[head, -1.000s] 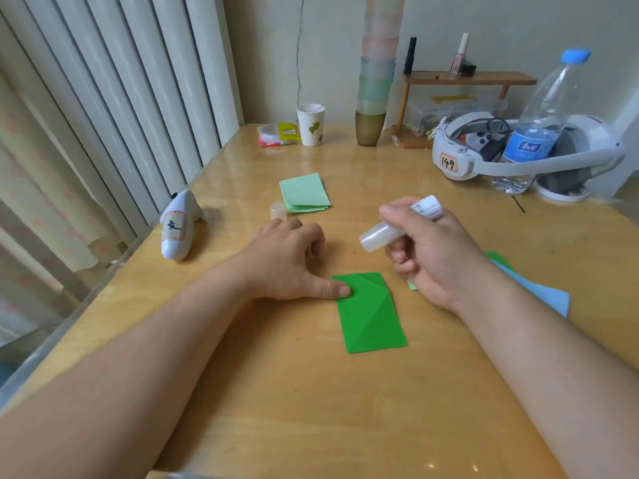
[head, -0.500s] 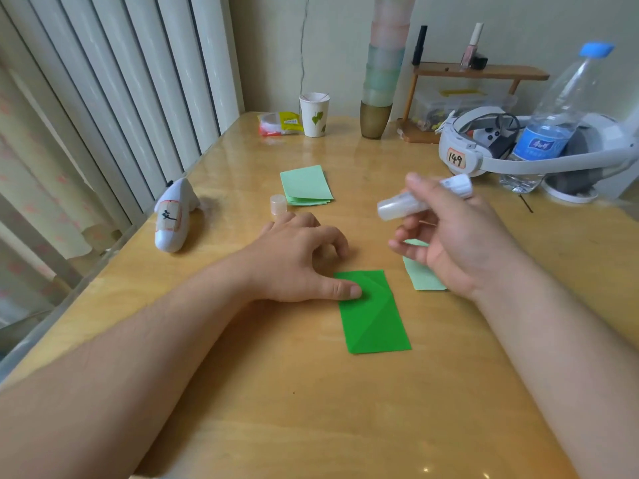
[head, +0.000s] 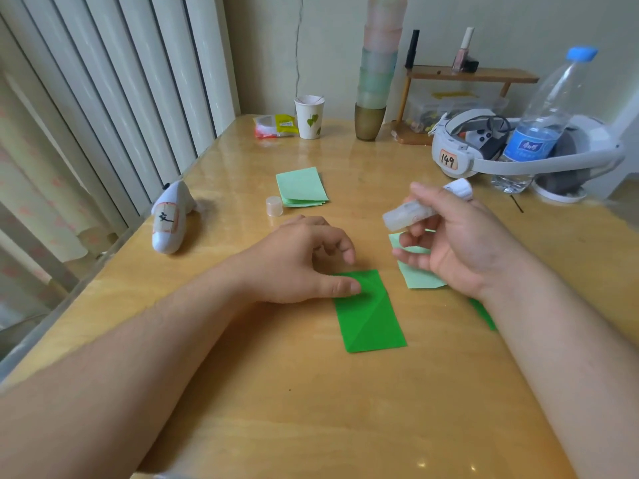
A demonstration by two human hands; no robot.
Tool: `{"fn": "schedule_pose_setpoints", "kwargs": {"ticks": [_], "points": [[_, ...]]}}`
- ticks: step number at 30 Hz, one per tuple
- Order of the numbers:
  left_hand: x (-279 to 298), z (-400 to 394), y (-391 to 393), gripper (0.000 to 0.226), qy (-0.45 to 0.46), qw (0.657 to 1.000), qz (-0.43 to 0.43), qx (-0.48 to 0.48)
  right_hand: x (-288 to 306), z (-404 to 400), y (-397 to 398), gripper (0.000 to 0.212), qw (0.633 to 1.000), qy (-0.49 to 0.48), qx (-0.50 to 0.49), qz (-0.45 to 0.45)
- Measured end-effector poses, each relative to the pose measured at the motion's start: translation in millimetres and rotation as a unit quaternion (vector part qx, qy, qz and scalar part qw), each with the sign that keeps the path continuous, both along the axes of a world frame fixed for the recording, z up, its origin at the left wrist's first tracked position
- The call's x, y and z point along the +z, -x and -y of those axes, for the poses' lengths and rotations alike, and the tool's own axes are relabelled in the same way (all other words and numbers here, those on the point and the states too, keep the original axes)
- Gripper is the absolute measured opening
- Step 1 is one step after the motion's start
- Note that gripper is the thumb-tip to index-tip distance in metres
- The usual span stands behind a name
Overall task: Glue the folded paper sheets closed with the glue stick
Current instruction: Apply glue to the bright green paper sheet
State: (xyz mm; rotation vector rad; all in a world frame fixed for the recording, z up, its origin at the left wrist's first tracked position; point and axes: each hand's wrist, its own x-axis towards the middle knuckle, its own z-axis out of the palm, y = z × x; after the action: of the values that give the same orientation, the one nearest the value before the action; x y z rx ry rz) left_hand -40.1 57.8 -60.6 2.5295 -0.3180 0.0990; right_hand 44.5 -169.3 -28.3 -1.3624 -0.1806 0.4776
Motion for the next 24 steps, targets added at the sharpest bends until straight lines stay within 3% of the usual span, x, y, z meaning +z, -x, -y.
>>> {"fn": "schedule_pose_setpoints", "kwargs": {"ticks": [3,8,16,19,21,24], "points": [[0.4,22.9,4.6,0.035,-0.041,0.998,0.009,-0.036,1.1,3.6,-6.3,0.027,0.995,-0.037,-0.074,-0.052],[2.0,48.5,4.6,0.059,-0.106,0.991,-0.032,-0.07,-6.0,-5.4,-5.8,0.028,0.989,-0.061,-0.095,-0.092],[0.0,35.1,1.0,0.05,0.011,0.996,-0.039,-0.08,-8.1,-9.6,-3.3,0.025,0.992,-0.067,-0.06,-0.086],[21.5,16.1,3.1,0.025,0.105,0.99,-0.091,-0.029,-6.4,-9.1,-2.8,0.023,0.992,-0.075,-0.058,-0.087],[37.5,-3.6,4.8,0.012,0.075,0.987,-0.143,0.002,-6.5,-8.6,-2.1,0.019,0.994,-0.069,-0.052,-0.071],[43.4,-18.3,7.3,0.033,-0.034,0.979,-0.199,0.023,-8.9,-12.1,3.5,0.02,0.999,-0.015,-0.035,0.01]]}}
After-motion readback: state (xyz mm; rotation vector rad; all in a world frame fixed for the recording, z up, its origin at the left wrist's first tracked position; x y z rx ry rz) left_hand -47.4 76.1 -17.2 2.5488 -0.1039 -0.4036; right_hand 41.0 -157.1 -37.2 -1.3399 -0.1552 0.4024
